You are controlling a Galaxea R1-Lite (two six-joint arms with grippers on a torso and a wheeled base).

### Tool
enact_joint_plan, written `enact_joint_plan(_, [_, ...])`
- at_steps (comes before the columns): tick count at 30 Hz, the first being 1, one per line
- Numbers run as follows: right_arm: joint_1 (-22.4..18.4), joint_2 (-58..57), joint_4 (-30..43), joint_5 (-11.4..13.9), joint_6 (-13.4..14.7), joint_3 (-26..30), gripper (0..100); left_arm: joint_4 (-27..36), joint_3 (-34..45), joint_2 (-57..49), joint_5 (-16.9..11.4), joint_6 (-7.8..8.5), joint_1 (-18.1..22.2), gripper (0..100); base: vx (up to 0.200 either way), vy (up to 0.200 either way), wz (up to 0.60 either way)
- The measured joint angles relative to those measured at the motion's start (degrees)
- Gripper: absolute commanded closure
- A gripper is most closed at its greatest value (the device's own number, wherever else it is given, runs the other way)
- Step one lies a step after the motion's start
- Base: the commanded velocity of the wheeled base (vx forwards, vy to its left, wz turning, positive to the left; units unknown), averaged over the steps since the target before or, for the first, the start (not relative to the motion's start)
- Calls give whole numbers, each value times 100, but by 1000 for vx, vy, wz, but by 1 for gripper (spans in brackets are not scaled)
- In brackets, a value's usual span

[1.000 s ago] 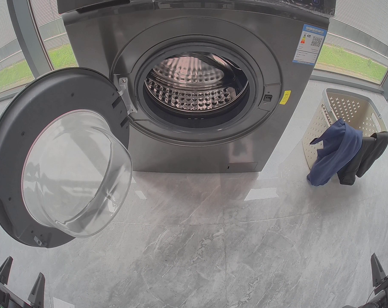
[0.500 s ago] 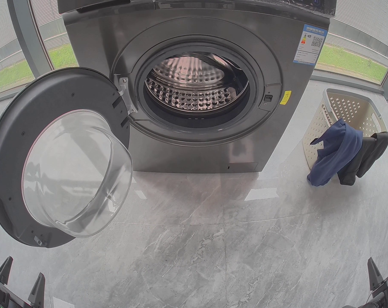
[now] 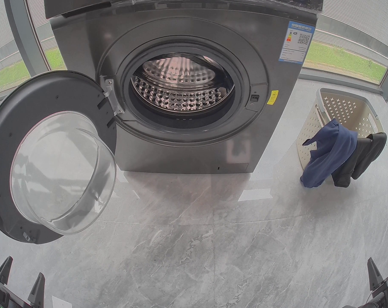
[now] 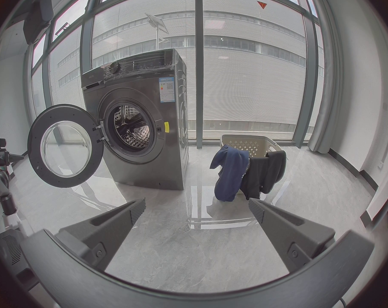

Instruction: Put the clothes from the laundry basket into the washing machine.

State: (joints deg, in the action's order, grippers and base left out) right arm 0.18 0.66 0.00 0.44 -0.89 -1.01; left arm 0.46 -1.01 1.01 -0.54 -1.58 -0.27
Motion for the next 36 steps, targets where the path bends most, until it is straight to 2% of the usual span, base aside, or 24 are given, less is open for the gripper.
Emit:
enact_joint_plan(27, [0,9,0,0,2,0,0,0,0,0,0,-5,2,0,0,-200,0])
enact_joint_plan(36, [0,11,0,-1,2,0,0,-4,0,0,0,-7,5,0,0,0,0])
